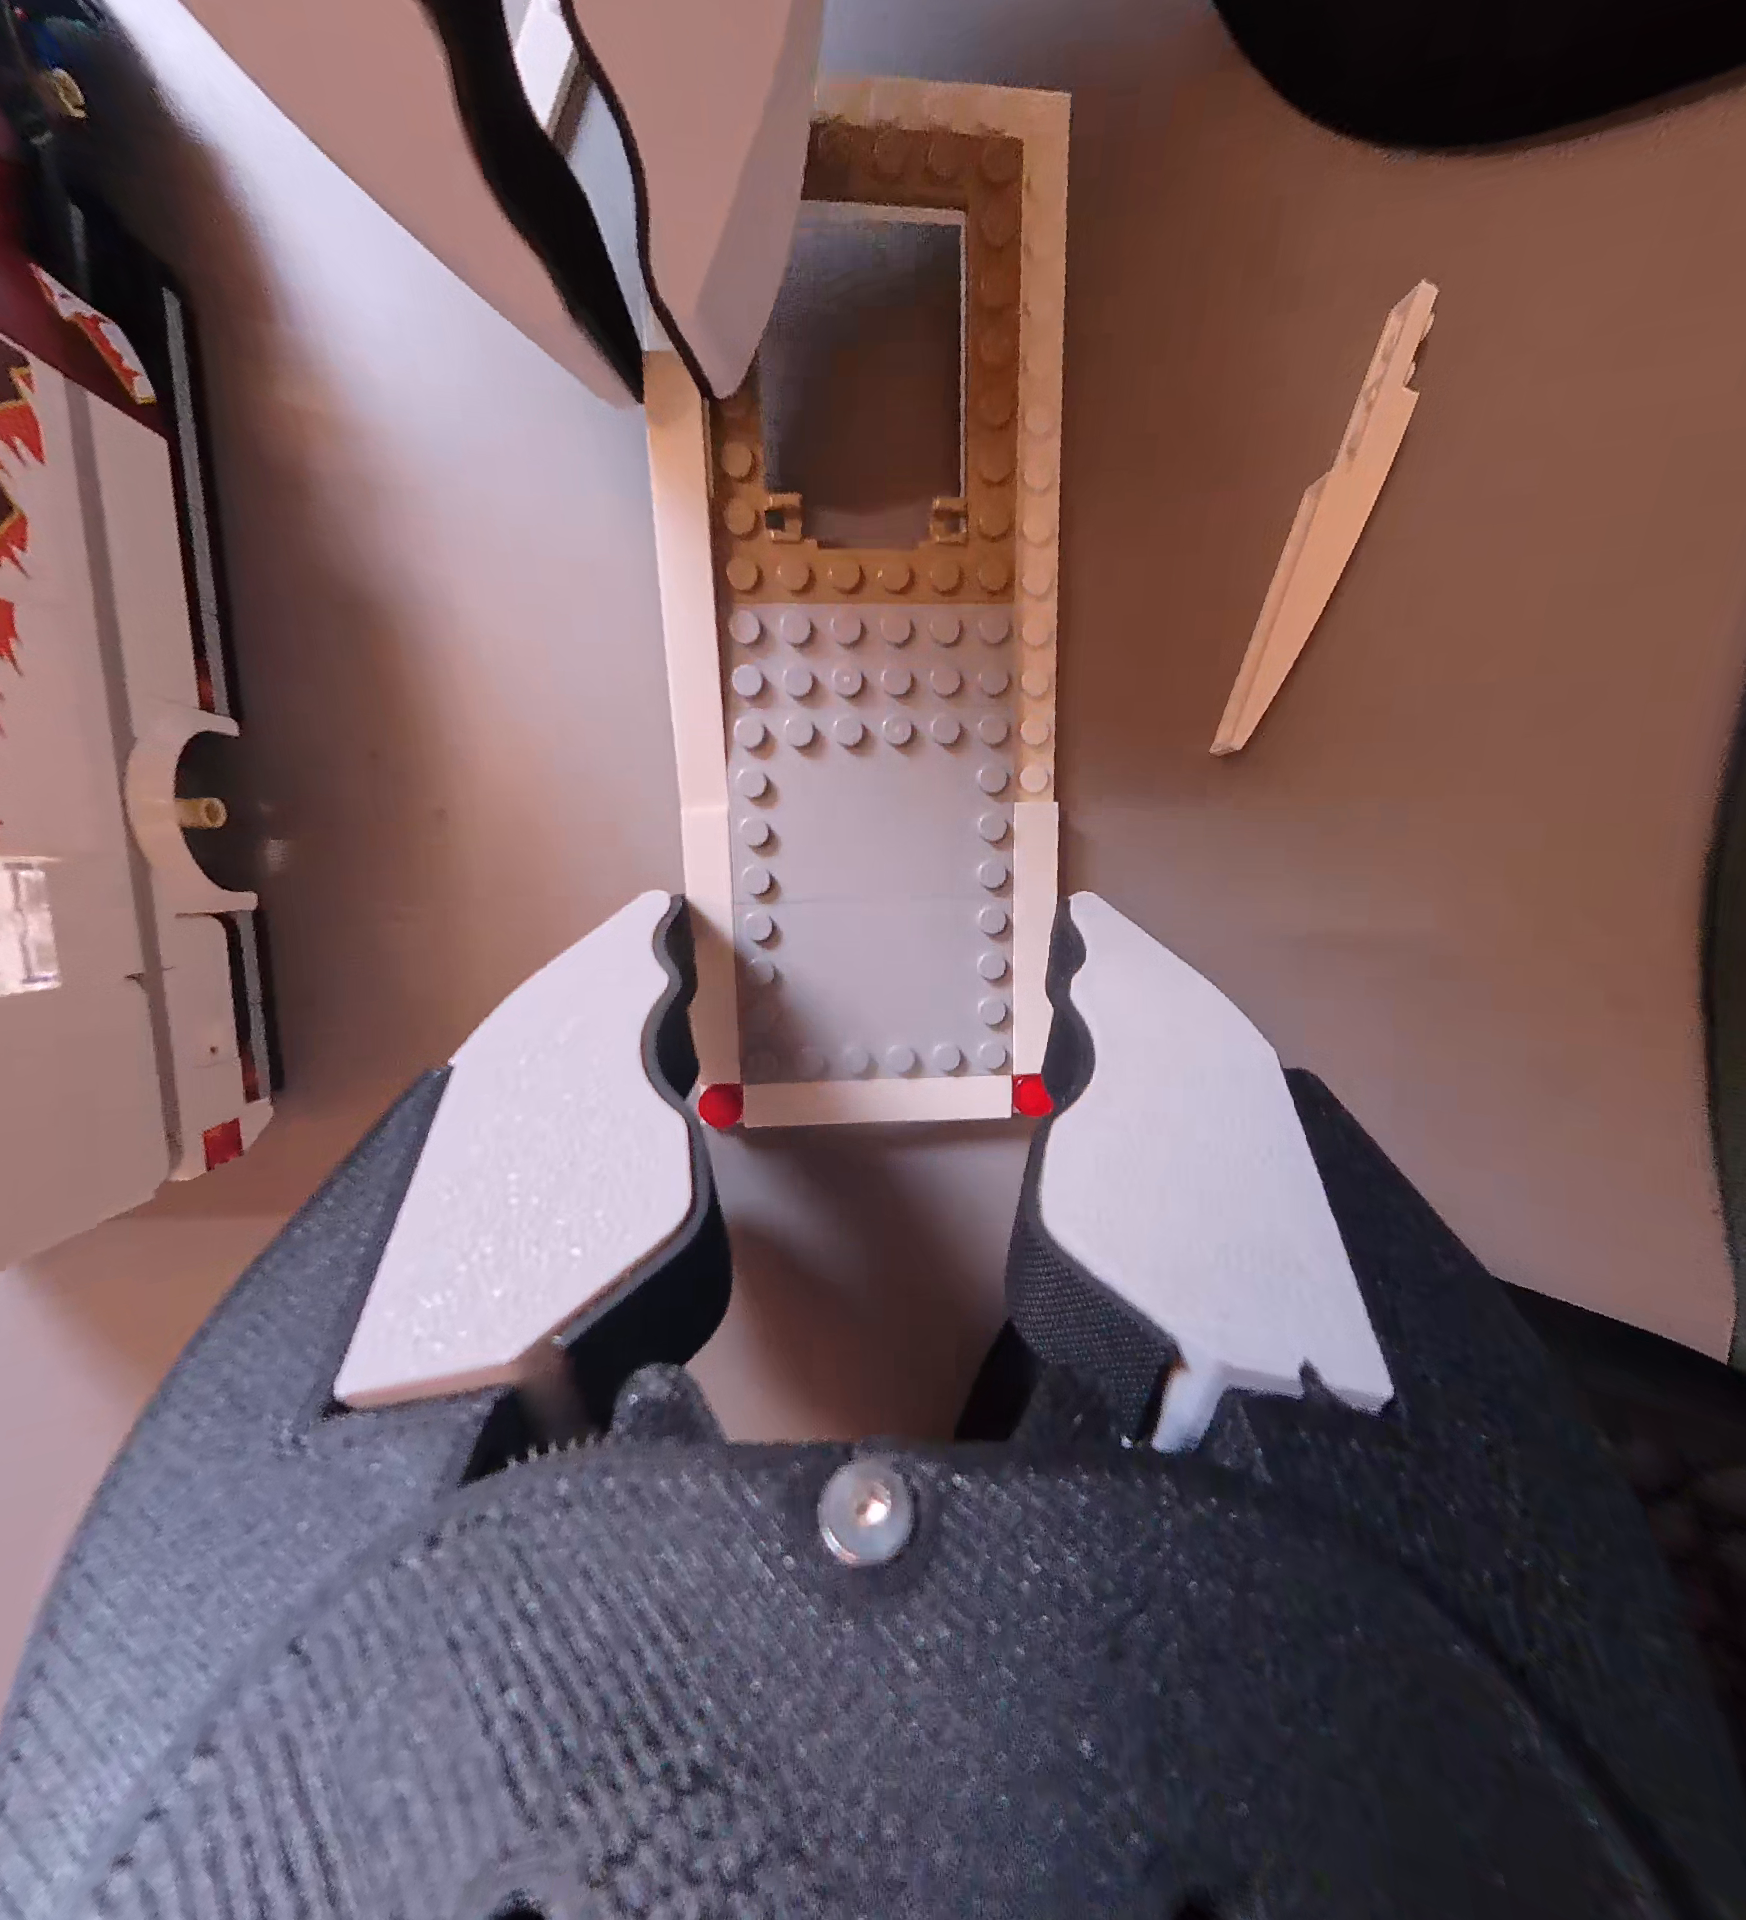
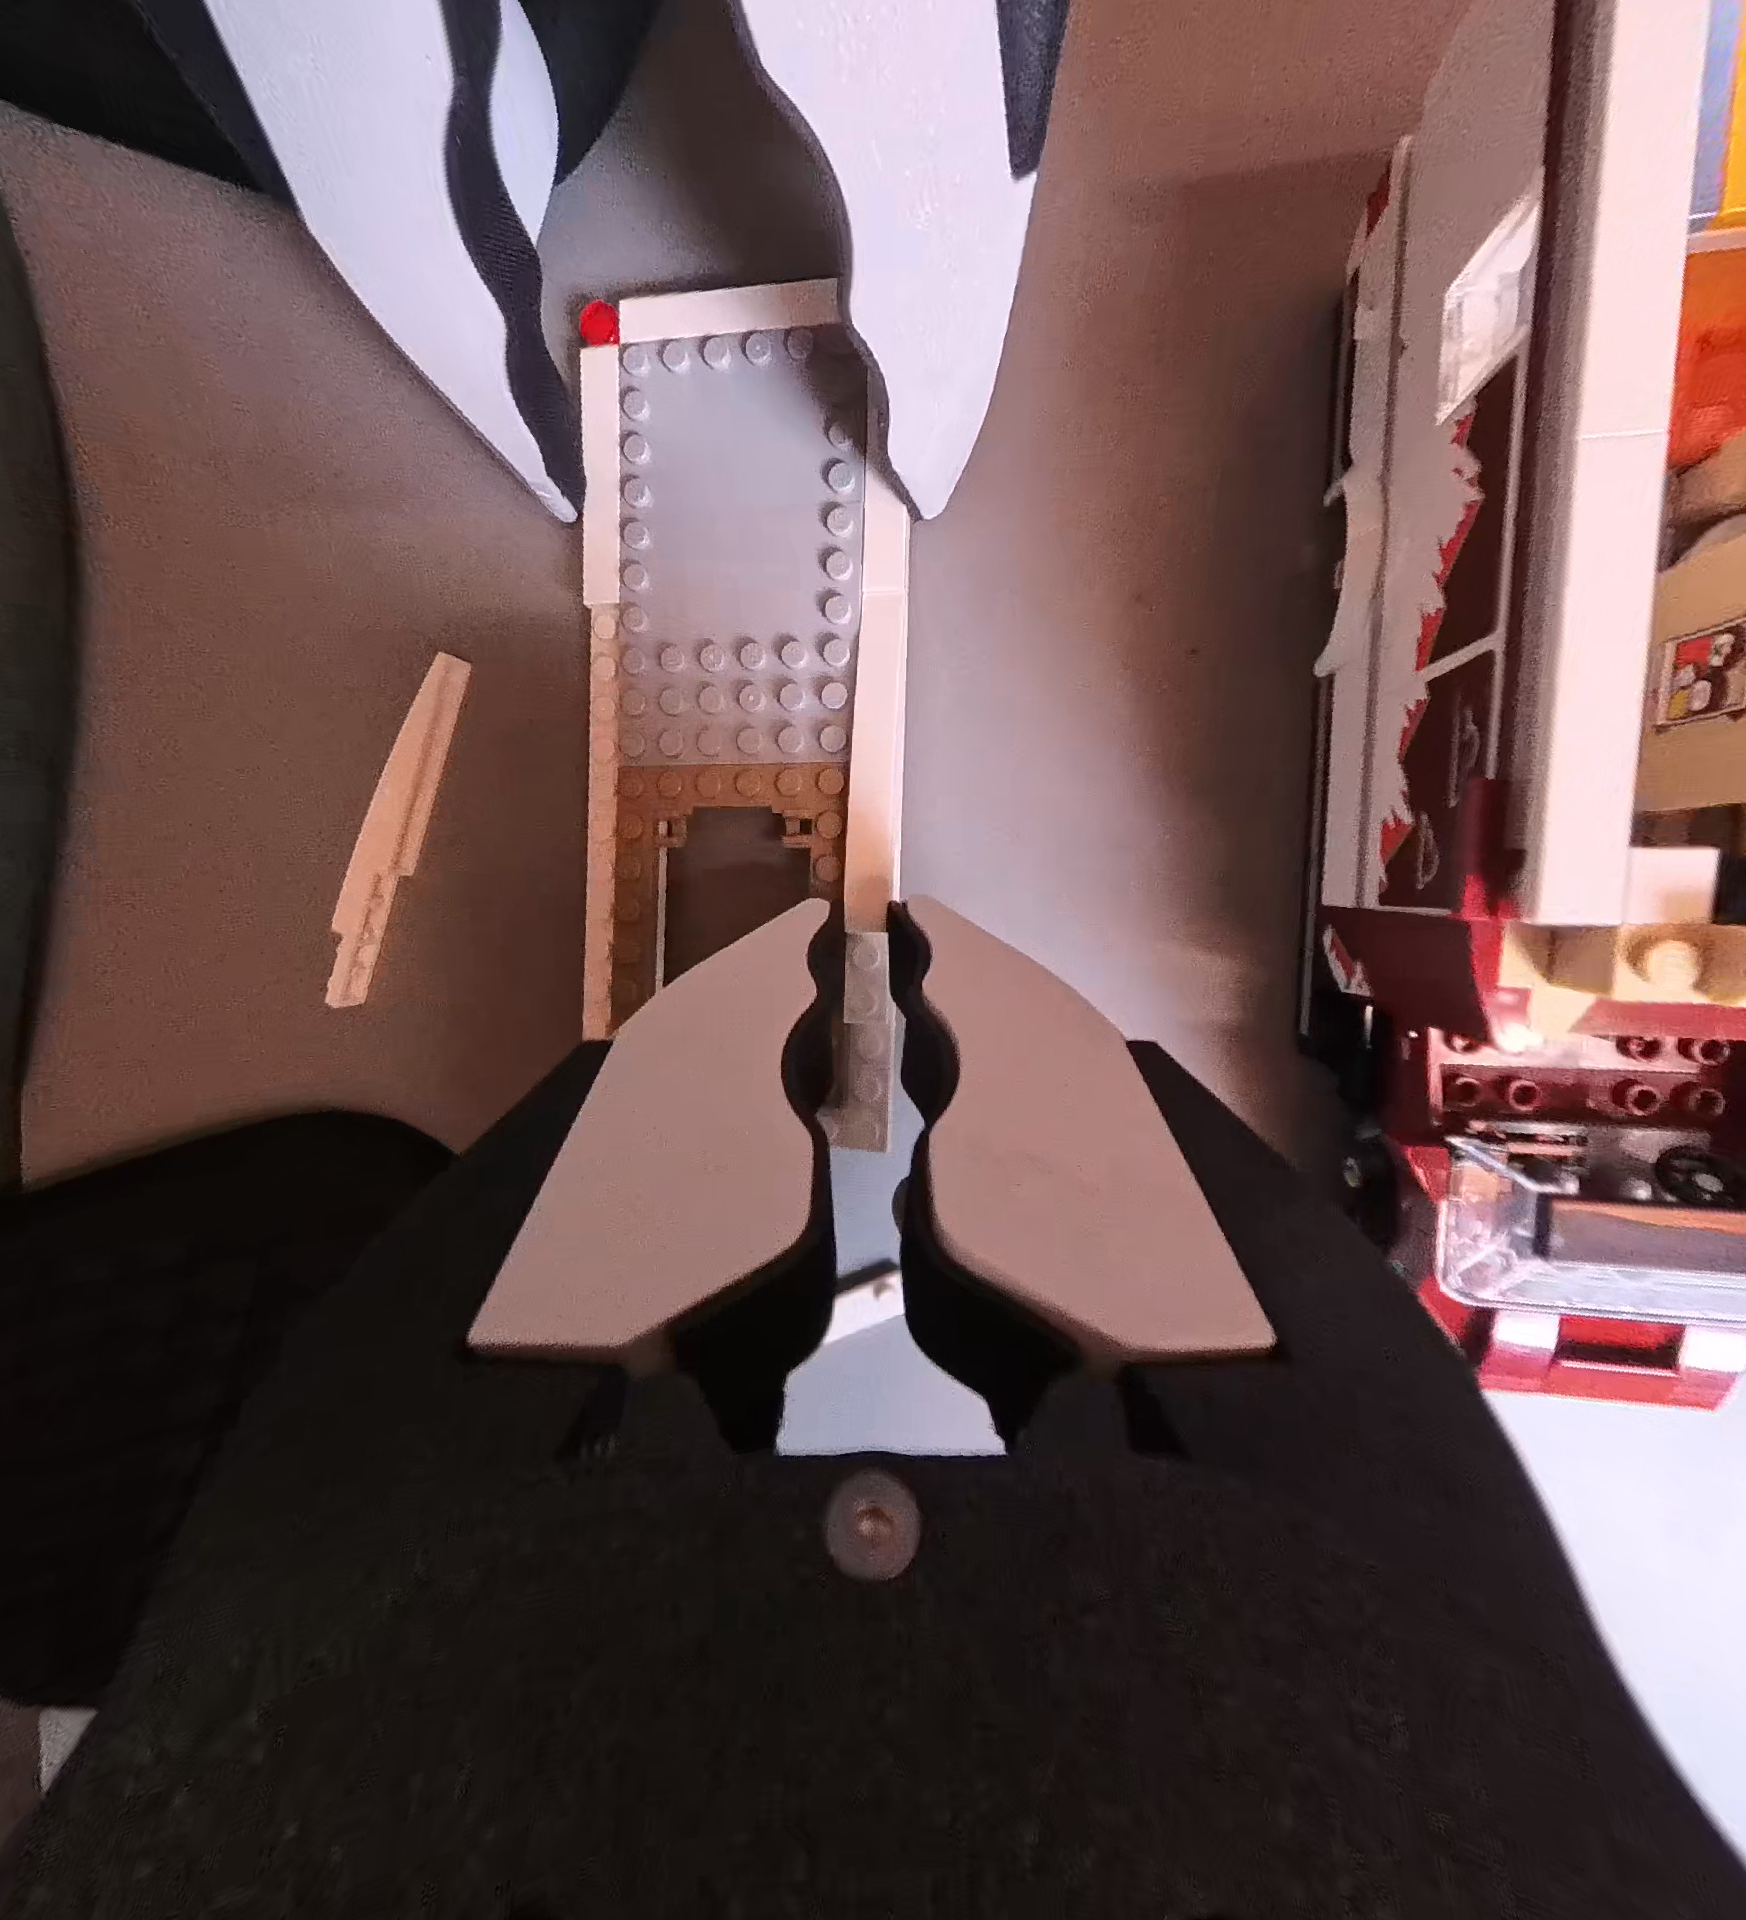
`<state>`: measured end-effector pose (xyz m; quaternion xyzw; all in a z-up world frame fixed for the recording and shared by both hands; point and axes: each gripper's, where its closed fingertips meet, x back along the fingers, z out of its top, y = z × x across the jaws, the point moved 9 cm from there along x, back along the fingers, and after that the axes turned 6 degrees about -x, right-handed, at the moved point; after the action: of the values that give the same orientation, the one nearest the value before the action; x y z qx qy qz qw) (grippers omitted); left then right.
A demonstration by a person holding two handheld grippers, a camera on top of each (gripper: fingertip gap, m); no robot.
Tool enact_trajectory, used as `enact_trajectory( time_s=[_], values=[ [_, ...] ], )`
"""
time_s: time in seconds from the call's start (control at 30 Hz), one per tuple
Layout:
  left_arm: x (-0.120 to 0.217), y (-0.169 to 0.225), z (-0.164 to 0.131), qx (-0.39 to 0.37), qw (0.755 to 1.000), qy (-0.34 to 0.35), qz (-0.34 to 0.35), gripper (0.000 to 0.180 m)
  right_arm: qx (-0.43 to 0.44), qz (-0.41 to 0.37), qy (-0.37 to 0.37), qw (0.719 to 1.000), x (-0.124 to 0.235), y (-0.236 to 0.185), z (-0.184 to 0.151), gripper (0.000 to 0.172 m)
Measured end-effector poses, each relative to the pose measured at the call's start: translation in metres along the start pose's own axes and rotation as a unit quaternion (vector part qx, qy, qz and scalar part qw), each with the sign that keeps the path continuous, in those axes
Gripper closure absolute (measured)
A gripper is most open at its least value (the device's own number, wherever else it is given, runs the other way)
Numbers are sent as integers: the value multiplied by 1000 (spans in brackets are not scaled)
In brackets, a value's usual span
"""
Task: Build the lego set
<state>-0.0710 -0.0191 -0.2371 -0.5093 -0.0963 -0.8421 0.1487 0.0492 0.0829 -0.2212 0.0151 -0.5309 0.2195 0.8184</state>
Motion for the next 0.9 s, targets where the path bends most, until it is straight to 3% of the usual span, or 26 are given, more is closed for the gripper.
enact_trajectory(
  time_s=[0.27, 0.37, 0.47, 0.73, 0.83, 0.9],
  values=[
    [1, 0, 3, -5, 1000, -16, -1, 114, -5, -6, -12, 1000, 7, -3, 7, 165],
    [-1, 1, 4, -13, 1000, -18, -4, 114, -21, 11, 28, 999, 17, -3, 15, 165],
    [-2, 2, 6, -20, 1000, -19, -10, 114, 9, 1, -19, 1000, 13, -9, 12, 164],
    [-2, 3, 6, -29, 999, -6, -22, 114, -40, 17, 67, 997, 21, -4, 4, 164],
    [-1, 5, 3, -38, 999, -10, -24, 114, -45, 8, 109, 993, 42, 0, 8, 164],
    [-1, 5, 3, -36, 999, -6, -28, 114, -37, -12, 101, 994, 45, 1, 10, 165]
  ],
)
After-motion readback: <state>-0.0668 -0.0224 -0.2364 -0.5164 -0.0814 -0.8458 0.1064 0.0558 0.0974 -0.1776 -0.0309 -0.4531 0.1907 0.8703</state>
